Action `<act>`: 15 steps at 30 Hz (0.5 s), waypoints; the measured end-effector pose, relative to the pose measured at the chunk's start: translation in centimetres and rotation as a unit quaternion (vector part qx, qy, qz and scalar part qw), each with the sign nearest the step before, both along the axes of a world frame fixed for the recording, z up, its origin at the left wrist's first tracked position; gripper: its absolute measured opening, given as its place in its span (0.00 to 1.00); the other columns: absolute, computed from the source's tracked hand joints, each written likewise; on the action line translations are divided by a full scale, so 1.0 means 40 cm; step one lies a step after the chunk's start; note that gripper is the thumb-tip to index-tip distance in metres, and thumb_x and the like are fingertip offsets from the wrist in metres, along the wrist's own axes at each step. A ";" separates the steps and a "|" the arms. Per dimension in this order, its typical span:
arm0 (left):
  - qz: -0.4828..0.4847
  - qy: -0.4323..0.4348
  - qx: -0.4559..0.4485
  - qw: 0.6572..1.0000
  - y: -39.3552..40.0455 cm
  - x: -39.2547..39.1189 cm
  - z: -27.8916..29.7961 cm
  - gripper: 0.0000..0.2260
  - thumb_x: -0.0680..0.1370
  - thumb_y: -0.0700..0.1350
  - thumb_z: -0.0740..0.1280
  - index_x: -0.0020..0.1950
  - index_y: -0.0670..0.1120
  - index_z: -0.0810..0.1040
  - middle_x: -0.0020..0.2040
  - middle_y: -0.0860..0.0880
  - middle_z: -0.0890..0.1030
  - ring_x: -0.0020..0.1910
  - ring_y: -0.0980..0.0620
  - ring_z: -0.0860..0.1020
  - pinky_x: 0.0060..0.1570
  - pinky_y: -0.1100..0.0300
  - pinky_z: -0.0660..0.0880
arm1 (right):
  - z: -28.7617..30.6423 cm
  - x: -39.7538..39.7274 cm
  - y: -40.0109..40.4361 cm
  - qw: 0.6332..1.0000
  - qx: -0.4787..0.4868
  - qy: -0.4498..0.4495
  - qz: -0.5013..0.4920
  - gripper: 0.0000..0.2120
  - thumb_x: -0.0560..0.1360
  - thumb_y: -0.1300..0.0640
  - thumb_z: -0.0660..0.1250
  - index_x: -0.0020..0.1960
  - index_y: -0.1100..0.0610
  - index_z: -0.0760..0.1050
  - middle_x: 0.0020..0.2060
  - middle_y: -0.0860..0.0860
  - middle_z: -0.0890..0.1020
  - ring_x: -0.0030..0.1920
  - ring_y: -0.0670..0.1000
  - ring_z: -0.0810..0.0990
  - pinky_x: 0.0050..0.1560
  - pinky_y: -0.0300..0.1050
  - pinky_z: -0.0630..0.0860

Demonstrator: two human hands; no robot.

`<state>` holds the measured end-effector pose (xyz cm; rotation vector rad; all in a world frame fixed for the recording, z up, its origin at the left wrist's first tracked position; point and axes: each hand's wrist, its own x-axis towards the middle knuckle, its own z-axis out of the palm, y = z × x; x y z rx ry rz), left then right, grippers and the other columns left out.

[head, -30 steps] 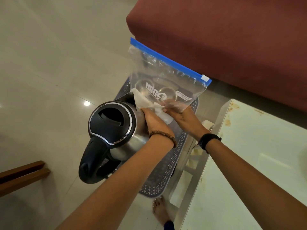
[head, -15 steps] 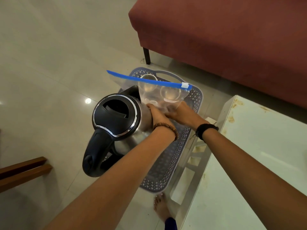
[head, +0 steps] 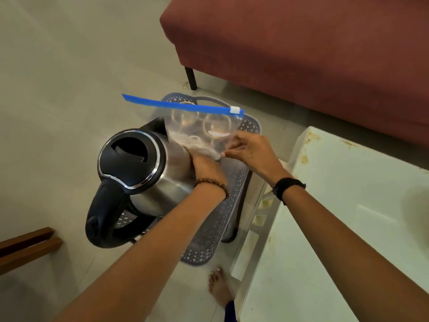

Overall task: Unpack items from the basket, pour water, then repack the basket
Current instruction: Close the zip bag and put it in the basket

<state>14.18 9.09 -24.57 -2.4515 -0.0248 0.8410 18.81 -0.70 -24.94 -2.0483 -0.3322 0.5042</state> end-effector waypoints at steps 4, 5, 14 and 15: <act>0.056 -0.126 -0.222 0.965 -0.074 -0.059 0.063 0.11 0.79 0.44 0.55 0.52 0.44 0.76 0.53 0.44 0.80 0.53 0.44 0.78 0.47 0.55 0.67 | -0.007 -0.067 -0.118 0.995 0.027 -0.056 -0.082 0.11 0.70 0.55 0.72 0.52 0.50 0.78 0.37 0.42 0.80 0.39 0.38 0.80 0.44 0.30 0.79; 0.073 -0.152 -0.271 0.948 -0.095 -0.075 0.083 0.10 0.79 0.46 0.56 0.50 0.44 0.75 0.50 0.44 0.81 0.50 0.43 0.79 0.42 0.55 0.65 | -0.005 -0.086 -0.145 0.992 0.037 -0.068 -0.103 0.08 0.71 0.56 0.70 0.49 0.49 0.78 0.36 0.40 0.79 0.38 0.38 0.79 0.43 0.30 0.78; 0.120 -0.172 -0.527 0.823 -0.487 -0.283 0.058 0.09 0.79 0.47 0.60 0.55 0.45 0.74 0.46 0.46 0.82 0.42 0.49 0.81 0.43 0.60 0.77 | -0.006 -0.375 -0.593 0.951 0.044 0.041 -0.303 0.08 0.73 0.58 0.67 0.39 0.46 0.78 0.32 0.46 0.82 0.34 0.44 0.81 0.37 0.40 0.80; 0.130 -0.154 -0.538 0.819 -0.533 -0.308 0.042 0.07 0.78 0.47 0.60 0.54 0.47 0.74 0.47 0.48 0.82 0.44 0.50 0.80 0.44 0.59 0.77 | -0.014 -0.410 -0.645 0.947 0.042 0.051 -0.316 0.08 0.73 0.58 0.67 0.39 0.46 0.77 0.32 0.46 0.82 0.33 0.44 0.81 0.37 0.39 0.80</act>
